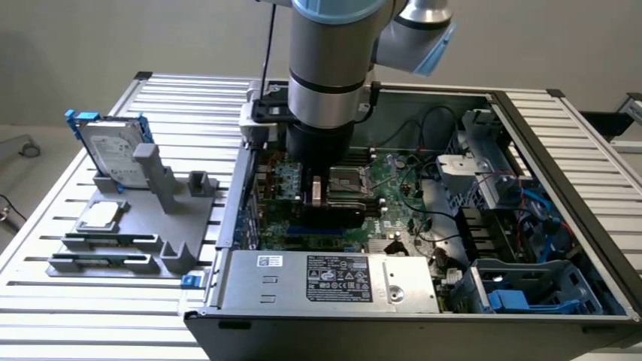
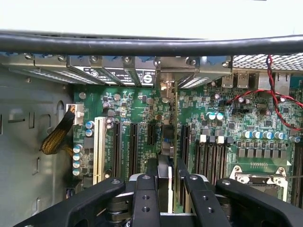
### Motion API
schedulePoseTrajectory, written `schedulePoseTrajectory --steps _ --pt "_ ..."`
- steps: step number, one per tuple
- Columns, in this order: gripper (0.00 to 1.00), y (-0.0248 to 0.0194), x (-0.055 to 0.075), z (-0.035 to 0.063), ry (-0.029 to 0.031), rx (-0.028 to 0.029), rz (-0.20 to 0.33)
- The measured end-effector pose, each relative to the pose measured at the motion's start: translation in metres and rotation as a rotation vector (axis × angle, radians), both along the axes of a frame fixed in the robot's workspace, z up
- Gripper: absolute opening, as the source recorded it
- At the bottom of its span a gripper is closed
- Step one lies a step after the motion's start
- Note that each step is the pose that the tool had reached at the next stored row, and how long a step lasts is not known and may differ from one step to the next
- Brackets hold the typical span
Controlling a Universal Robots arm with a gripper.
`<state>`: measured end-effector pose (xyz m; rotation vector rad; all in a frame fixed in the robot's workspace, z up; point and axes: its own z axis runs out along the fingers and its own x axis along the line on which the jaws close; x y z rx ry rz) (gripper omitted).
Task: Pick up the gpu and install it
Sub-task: 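Press down on the gpu until it lock into place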
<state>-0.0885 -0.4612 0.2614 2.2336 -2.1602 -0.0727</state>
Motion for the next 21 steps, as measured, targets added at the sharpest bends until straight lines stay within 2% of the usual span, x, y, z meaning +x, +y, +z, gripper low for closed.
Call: schedulePoseTrajectory --steps 21 --pt "0.27 0.0002 -0.0008 -0.0030 0.0000 -0.0001 -0.046"
